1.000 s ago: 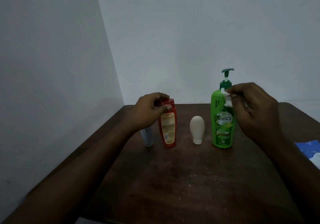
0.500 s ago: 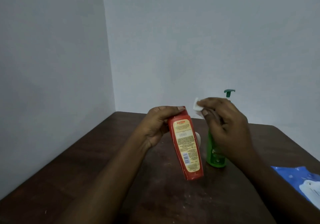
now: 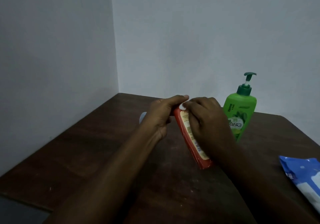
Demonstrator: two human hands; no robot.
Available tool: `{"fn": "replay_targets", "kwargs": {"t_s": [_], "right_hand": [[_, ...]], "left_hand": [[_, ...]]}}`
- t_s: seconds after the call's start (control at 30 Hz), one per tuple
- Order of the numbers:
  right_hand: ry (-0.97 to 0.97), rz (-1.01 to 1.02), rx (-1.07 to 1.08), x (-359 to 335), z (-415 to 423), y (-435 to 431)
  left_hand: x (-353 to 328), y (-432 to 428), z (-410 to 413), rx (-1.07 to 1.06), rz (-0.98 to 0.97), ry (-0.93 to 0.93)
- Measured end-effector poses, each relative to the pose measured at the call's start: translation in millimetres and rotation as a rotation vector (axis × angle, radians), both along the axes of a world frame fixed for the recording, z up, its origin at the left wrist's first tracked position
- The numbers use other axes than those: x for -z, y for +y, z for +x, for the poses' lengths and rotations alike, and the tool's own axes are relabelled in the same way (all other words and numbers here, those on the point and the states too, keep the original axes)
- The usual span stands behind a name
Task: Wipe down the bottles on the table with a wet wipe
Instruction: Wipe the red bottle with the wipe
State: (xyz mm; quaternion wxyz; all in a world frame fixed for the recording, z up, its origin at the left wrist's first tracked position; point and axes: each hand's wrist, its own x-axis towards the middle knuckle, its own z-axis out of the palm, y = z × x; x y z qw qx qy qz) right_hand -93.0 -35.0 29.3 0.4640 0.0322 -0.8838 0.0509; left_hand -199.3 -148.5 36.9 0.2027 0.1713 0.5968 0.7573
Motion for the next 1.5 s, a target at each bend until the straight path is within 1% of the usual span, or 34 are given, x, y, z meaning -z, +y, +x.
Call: {"fn": "replay_targets", "kwargs": {"t_s": [0.07,0.13,0.2,0.27,0.37,0.47,0.57,0.67,0.73,0.87,0.9,0.97,1.03,1.13,1.2,1.3,1.37,1.43,1.5], "right_hand": [[-0.017,0.088,-0.094,0.4,1.4,-6.7],[-0.068,0.227,-0.208,3.5,0.7,-11.8],[-0.102,0.341,-0.249,5.3,-1.8,-13.7],[-0.076,0.309,-0.223,1.8,-3.8,-9.2],[-0.021,0.179,-0.122,-6.2,-1.7,1.6],[-0.057,0.094,-0.061,-5.4,0.6,8.2],[-0.086,0.067,-0.067,-7.2,2.2,9.1],[-0.112,0.203,-0.155,-6.1,4.3,3.8],[-0.190,0.314,-0.189,-3.2,9.5,-3.9],[-0.361,0.597,-0.080,0.5,36.0,-12.3],[-0.390,0.646,-0.055,3.7,46.3,-10.5],[-0.435,0.681,-0.035,14.3,67.8,-2.1],[-0.465,0.663,-0.021,22.6,88.1,7.5],[-0.454,0.669,-0.032,26.8,104.3,13.9],[-0.436,0.634,-0.068,27.0,105.7,11.3],[-0.348,0.457,-0.187,11.1,105.6,-1.8],[-0.254,0.289,-0.245,-8.1,102.2,-9.3],[-0.135,0.110,-0.219,-28.1,91.7,-9.3],[-0.017,-0.016,-0.120,-42.7,72.2,-1.0]], "left_hand": [[-1.8,1.4,0.7,0.020,0.051,-0.038],[-2.9,0.3,-1.9,0.037,0.108,-0.076],[-1.5,-1.5,-6.3,0.039,0.118,-0.071],[-2.4,-1.2,-4.4,0.040,0.120,-0.033],[-2.6,0.1,-1.2,-0.008,0.095,0.032],[0.2,-0.9,-2.8,-0.010,0.046,0.046],[-1.5,-1.8,-2.3,-0.022,0.039,0.041],[-4.4,-2.6,-2.1,-0.033,0.077,0.016],[-5.3,-4.4,-6.4,-0.066,0.110,-0.018],[-8.2,-8.1,-9.8,-0.146,0.088,0.000],[-9.1,-8.5,-9.7,-0.146,0.083,0.005],[-9.0,-9.0,-10.3,-0.150,0.091,0.007],[-9.6,-9.4,-9.8,-0.149,0.105,-0.001],[-10.9,-7.7,-7.1,-0.140,0.117,0.001],[-11.6,-8.1,-8.2,-0.140,0.119,0.004],[-13.9,-14.1,-11.2,-0.130,0.149,-0.033],[-15.2,-17.1,-11.8,-0.104,0.178,-0.054],[-16.6,-17.6,-10.4,-0.062,0.208,-0.053],[-16.0,-16.1,-8.7,-0.012,0.208,-0.020]]}}
